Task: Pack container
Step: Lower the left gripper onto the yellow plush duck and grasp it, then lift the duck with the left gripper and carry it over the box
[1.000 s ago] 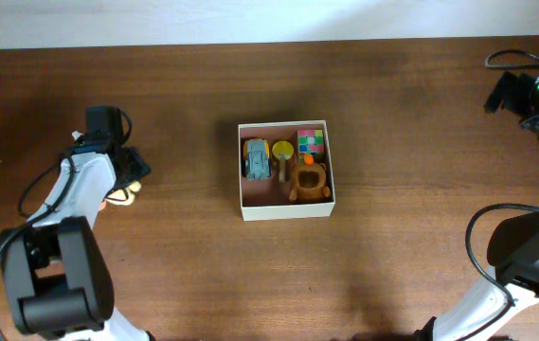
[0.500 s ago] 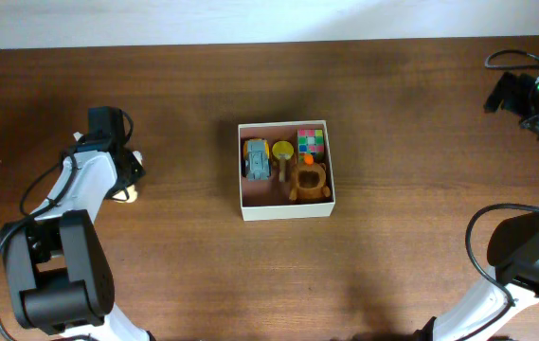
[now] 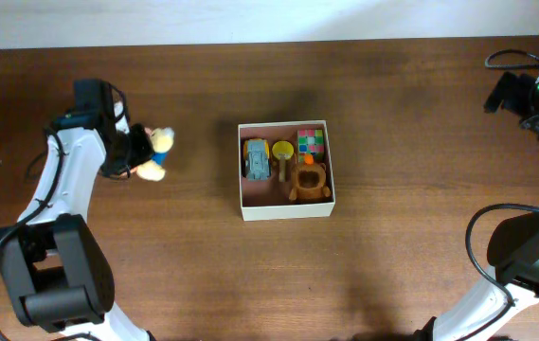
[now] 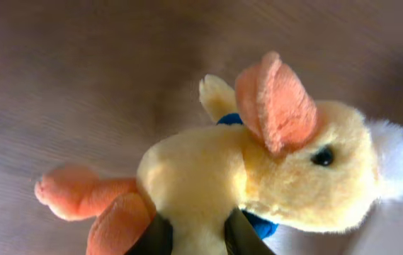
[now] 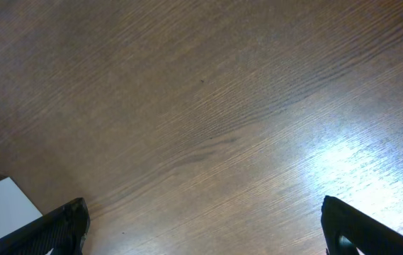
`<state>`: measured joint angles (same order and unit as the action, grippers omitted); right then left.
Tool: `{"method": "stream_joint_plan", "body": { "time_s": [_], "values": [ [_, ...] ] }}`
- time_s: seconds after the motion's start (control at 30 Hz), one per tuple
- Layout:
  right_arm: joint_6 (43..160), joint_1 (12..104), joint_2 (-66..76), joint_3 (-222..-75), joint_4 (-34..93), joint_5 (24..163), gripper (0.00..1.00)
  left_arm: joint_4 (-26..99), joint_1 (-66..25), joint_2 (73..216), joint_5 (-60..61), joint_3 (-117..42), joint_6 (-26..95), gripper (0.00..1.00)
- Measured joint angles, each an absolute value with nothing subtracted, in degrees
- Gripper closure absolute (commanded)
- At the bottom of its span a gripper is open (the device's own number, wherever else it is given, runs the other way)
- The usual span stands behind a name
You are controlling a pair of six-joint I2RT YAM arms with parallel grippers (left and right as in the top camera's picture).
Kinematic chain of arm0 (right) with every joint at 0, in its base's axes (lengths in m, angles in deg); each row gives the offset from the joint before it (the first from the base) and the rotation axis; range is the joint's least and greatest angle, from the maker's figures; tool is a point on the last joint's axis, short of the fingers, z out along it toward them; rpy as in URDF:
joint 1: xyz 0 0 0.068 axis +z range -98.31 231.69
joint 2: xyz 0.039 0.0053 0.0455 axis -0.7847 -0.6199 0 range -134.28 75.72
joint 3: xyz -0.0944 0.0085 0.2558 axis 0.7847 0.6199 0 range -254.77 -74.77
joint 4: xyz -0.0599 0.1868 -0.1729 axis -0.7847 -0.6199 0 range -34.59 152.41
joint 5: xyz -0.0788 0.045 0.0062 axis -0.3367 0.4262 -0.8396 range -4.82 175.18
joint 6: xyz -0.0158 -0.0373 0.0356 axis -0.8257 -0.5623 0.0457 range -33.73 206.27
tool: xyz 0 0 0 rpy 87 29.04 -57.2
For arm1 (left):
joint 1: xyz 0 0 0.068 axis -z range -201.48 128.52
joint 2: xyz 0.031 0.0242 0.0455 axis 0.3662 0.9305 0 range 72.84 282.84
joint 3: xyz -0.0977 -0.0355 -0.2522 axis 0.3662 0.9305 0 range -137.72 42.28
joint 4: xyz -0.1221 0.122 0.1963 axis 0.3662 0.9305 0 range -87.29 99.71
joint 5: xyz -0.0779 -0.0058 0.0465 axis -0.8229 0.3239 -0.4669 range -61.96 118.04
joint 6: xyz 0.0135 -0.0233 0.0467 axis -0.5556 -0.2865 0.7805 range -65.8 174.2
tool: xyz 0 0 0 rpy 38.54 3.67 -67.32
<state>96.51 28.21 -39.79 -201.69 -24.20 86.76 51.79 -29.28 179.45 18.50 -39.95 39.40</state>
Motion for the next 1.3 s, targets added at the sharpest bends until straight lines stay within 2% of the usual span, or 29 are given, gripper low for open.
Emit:
{"method": "stream_joint_plan", "body": {
  "time_s": [0.27, 0.6, 0.97, 1.17, 1.3],
  "values": [
    [96.5, 28.2, -39.8, -201.7, -24.2, 86.8, 0.01, 55.7, -26.2, 175.3, 5.9, -45.4, 50.7, 0.92],
    [96.5, 28.2, -39.8, -201.7, -24.2, 86.8, 0.01, 56.3, -11.3, 169.6, 2.5, -46.2, 61.7, 0.92],
    [96.5, 28.2, -39.8, -201.7, -24.2, 86.8, 0.01, 58.0, 5.4, 169.6, 12.6, -46.2, 66.7, 0.92],
    [96.5, 28.2, -39.8, -201.7, -24.2, 86.8, 0.01, 58.0, 8.1, 170.4, 18.7, -46.2, 66.9, 0.92],
    [96.5, 28.2, -39.8, -201.7, -24.2, 86.8, 0.01, 58.0, 8.1, 173.1, 20.5, -46.2, 66.9, 0.83]
  ]
}}
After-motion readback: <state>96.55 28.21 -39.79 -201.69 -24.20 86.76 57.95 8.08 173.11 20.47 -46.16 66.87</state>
